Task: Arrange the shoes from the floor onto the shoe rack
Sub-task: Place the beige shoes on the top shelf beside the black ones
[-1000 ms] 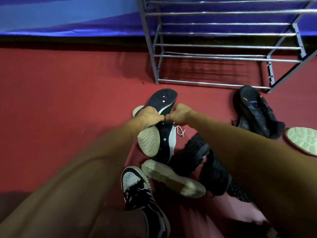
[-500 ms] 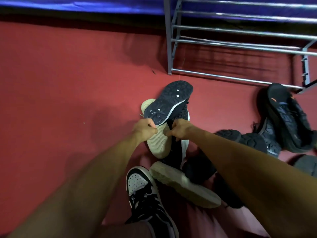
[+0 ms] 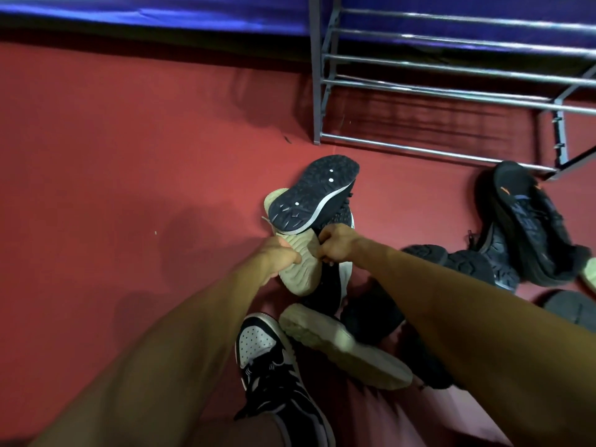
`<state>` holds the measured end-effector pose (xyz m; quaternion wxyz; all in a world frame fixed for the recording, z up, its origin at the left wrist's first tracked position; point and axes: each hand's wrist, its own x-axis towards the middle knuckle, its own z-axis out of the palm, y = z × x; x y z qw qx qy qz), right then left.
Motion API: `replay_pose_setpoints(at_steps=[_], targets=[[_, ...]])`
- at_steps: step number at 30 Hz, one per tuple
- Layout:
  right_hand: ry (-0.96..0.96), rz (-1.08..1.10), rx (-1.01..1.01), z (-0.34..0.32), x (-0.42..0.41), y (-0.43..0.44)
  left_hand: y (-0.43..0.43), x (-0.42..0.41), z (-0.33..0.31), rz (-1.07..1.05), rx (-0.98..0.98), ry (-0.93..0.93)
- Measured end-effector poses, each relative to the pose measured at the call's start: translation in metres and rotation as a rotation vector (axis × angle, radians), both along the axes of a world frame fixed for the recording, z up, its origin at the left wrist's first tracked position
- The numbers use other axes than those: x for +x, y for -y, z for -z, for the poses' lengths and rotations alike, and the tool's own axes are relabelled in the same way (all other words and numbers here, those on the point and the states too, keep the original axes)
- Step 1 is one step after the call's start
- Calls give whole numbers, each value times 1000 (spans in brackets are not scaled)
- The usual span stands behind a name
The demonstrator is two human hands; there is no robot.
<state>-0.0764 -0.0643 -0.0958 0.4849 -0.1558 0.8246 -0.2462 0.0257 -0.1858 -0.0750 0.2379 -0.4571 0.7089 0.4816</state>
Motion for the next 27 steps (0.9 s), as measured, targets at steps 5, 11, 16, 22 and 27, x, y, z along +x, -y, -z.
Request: replay_pose_setpoints(at_steps=[5,11,16,22,27], targets=[[7,91,-68,-30,-7,-18,-13,-11,-27,-63,69,-9],[58,234,-202,-73,-15,-60,-39,-19,-74,37,153,-6],[79,310,-254,-118,-16,-97,-66,-29,-118,145,177,-26],[78,505,-384,-167,-18,-147,-91,-46,-171,225,215,-66],[5,629,-477,-199,-19,-183,-122,-58,-204,166,186,-159]])
